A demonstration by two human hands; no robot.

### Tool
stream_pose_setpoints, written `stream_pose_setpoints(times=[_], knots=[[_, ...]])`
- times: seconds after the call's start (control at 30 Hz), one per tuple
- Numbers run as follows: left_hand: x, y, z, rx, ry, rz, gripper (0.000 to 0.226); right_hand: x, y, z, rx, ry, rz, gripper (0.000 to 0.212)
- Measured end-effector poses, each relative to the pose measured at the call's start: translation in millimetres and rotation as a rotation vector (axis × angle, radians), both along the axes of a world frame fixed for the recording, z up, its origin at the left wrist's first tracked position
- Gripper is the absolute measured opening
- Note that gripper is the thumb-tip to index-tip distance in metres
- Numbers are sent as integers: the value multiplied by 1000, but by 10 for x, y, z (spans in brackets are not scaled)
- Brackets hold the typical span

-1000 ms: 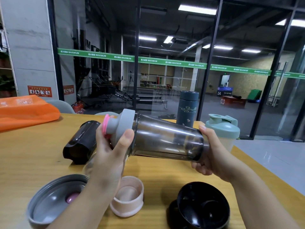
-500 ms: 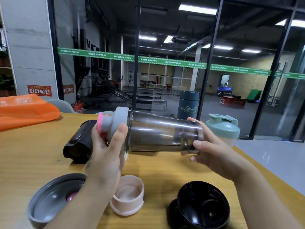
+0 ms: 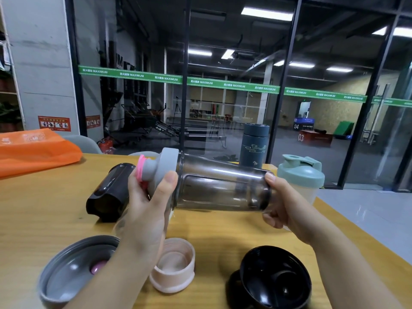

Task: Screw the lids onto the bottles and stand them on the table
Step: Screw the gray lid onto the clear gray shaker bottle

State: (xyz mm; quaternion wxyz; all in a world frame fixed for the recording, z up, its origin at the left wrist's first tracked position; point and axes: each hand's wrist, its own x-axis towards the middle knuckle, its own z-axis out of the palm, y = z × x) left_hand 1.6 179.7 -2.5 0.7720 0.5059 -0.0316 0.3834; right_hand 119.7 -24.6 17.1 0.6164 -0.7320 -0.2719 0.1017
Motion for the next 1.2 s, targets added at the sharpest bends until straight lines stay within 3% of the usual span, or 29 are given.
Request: stream_pose_setpoints(times=[0.07,0.3,0.5,0.77,0.9,1.07,1.2], knots=[[5,9,-19,27,12,18,64,-30,19,11,-15,52,-14,54],[27,19,-48,140,10,43,85,3,8,-17,-153,216,41,71],[40,46,-75,123,-1,34,80,-5,28,-23,-146,215,97,75],[36,23,-41,-34,-13,-2,59,-42,45,26,140,-57,60,60],[8,6,7,-98,-25,-26,48,-62,29,31,240,-88,129,68],[-2,5,27,-108,-17,-45,57,-29,8,22,239,-122,107,85],[8,21,14,-78,-21,-56,55,-24,16,9,177,-150,29,78]])
